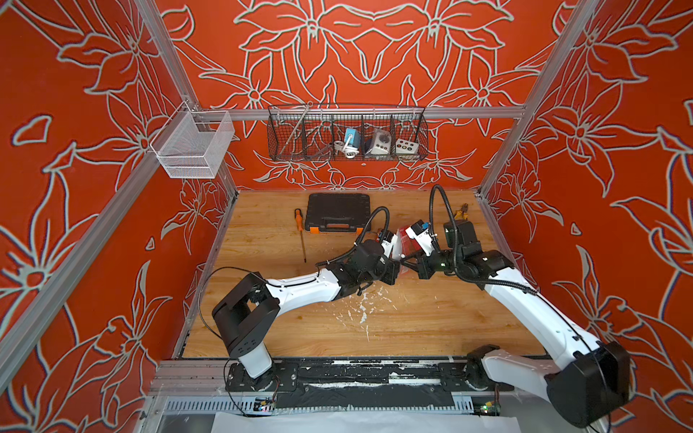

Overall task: Open the ruler set and take out the ruler
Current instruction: Take out the ruler from the ruler set bag.

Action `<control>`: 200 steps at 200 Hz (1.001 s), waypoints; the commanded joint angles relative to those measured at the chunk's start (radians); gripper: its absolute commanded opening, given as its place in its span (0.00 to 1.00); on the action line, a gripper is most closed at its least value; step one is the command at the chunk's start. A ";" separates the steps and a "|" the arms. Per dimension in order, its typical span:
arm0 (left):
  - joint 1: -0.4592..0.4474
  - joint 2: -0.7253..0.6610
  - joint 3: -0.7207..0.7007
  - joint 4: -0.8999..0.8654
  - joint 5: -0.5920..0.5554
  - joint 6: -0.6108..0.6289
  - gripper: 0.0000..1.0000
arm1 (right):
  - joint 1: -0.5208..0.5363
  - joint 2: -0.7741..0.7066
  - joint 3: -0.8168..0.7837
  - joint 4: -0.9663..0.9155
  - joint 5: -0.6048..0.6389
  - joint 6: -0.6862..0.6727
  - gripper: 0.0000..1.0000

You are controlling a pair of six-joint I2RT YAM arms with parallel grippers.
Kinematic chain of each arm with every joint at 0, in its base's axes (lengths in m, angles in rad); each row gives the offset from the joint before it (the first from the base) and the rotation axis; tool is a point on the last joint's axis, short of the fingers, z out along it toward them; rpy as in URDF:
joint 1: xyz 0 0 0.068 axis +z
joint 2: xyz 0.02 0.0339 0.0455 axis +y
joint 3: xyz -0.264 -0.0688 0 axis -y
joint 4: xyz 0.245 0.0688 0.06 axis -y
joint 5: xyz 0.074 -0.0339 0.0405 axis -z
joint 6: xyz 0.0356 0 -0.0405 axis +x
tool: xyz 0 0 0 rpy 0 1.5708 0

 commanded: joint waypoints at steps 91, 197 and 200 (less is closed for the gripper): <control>-0.005 -0.068 -0.007 -0.005 -0.021 0.021 0.00 | -0.005 -0.014 -0.013 -0.026 0.026 -0.018 0.00; 0.053 -0.185 -0.011 -0.119 0.029 0.063 0.00 | -0.008 0.029 -0.004 -0.035 0.150 -0.006 0.00; 0.057 -0.191 -0.012 -0.123 0.035 0.067 0.00 | -0.008 0.030 -0.004 -0.035 0.153 -0.005 0.00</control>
